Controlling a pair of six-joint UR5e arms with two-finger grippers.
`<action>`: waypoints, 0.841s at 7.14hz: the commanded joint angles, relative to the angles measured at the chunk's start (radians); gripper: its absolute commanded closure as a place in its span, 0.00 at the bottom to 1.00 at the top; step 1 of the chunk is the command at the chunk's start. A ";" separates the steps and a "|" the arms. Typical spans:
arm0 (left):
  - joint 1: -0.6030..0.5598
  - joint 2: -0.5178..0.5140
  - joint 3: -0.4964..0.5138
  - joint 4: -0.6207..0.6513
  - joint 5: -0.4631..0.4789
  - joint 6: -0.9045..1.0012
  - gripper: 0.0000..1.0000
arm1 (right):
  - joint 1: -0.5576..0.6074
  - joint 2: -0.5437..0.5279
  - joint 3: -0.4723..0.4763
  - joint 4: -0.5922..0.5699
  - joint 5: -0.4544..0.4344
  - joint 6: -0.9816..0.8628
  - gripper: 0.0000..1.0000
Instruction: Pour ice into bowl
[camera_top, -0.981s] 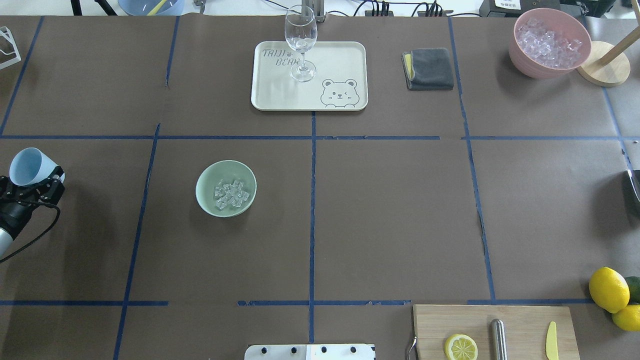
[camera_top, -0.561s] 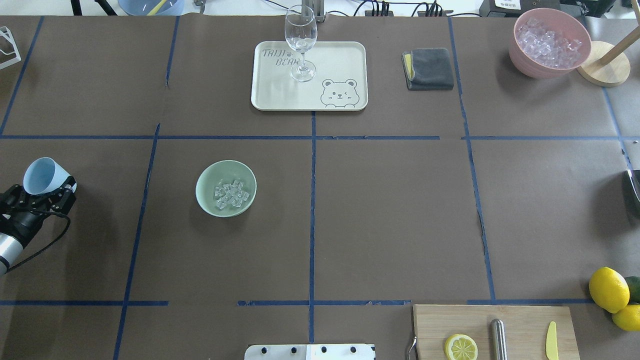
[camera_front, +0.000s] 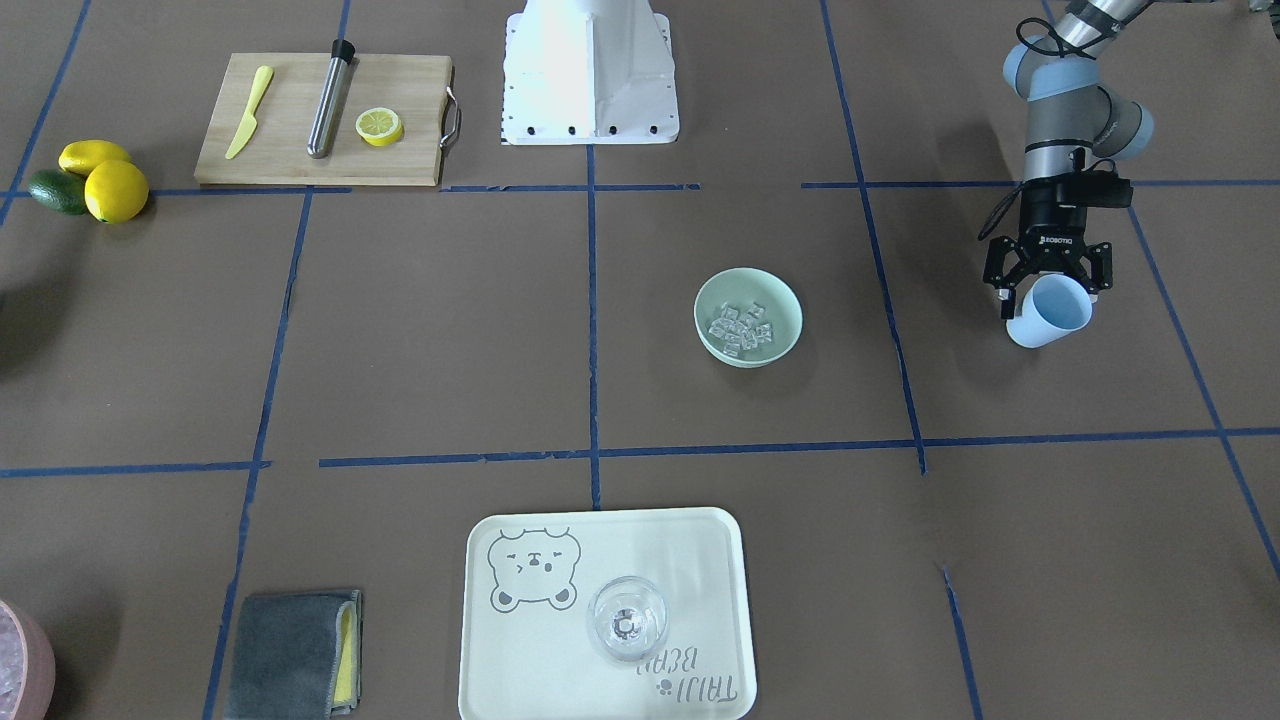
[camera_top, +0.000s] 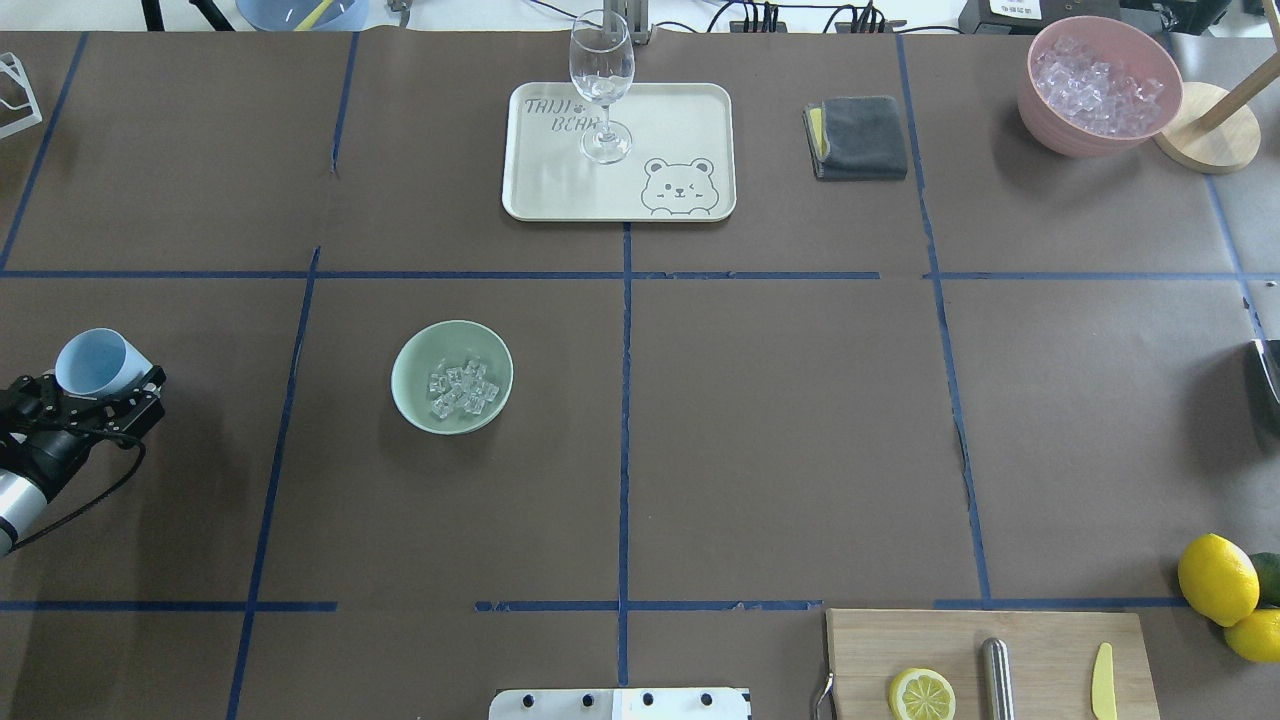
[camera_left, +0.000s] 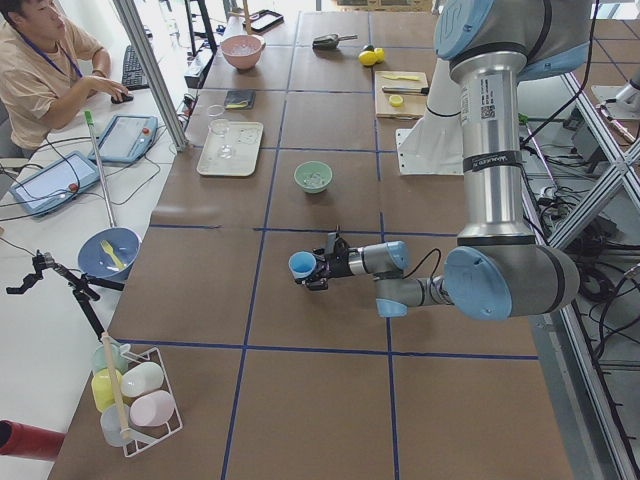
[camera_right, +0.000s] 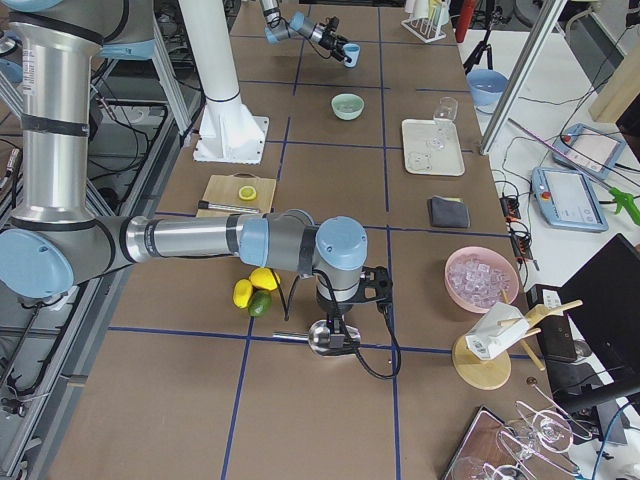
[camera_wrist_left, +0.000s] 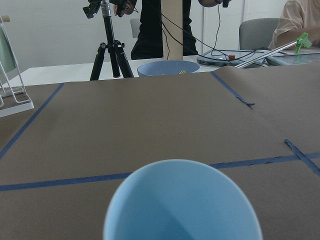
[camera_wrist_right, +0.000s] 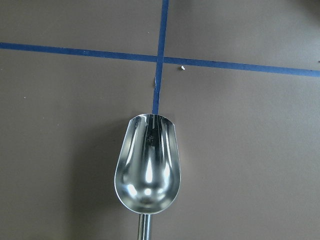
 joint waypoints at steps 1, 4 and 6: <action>-0.013 0.028 -0.063 -0.005 -0.072 0.066 0.00 | 0.000 0.001 0.001 0.000 0.000 0.000 0.00; -0.210 0.061 -0.128 -0.011 -0.271 0.236 0.00 | 0.000 0.004 0.001 0.000 0.000 0.002 0.00; -0.411 0.061 -0.180 0.008 -0.525 0.386 0.00 | 0.000 0.004 0.001 0.000 0.000 0.002 0.00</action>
